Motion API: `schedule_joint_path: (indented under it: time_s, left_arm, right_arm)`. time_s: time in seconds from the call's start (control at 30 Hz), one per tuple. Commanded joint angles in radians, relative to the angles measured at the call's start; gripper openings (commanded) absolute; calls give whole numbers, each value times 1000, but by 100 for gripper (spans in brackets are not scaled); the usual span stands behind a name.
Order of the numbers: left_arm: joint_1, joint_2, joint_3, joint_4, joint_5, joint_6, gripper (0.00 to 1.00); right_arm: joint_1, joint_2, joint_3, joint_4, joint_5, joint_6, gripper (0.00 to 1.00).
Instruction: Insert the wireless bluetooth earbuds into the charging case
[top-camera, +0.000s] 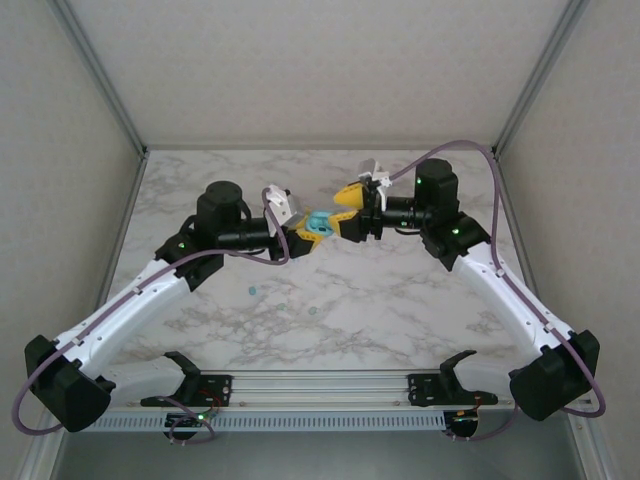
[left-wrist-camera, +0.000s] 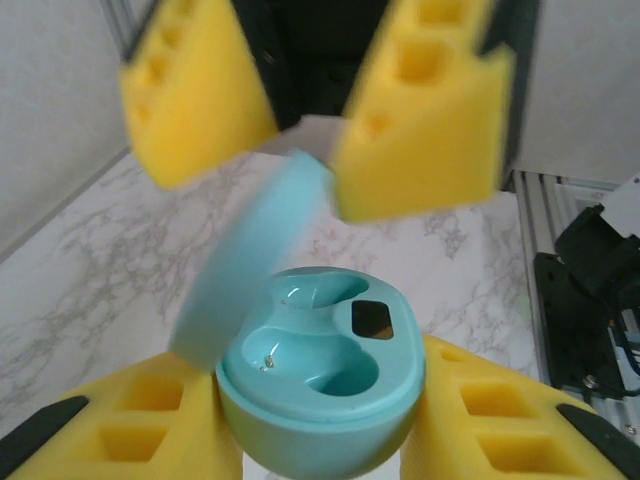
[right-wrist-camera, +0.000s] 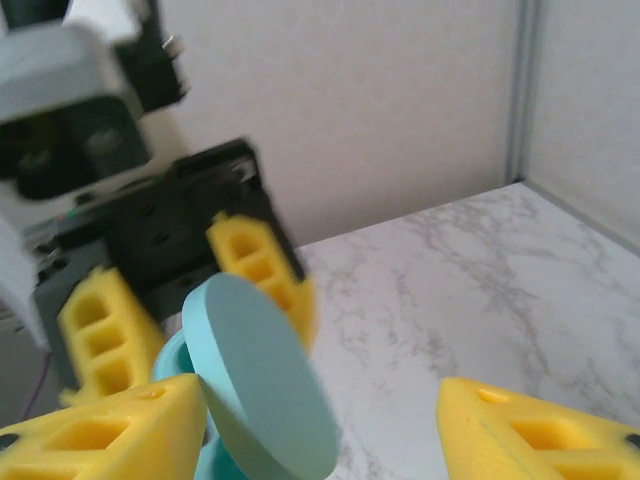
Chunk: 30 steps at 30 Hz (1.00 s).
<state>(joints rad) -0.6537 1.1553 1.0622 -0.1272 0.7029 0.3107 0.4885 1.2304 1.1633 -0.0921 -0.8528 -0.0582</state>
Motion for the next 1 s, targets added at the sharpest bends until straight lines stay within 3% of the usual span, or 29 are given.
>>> schedule_joint_path:
  time_s: [0.0,0.17,0.4,0.77,0.97]
  left_arm:
    - [-23,-40,-15,58,82,-17,15]
    - [-25,-50,-43,118,43,-64,16]
    - [-24,-69,-101,232,-76,-139,16]
    - [-24,-84,-141,319,-127,-201,16]
    - [-24,-123,-185,371,-220,-213,13]
  right_arm:
    - [-11,19,36,29,136,61,63]
    - [-11,15,43,28,108,82,65]
    - [-11,-26,67,-60,-34,34,68]
    - [-9,-66,50,-135,23,-29,70]
    - [-10,-68,86,-156,235,143,68]
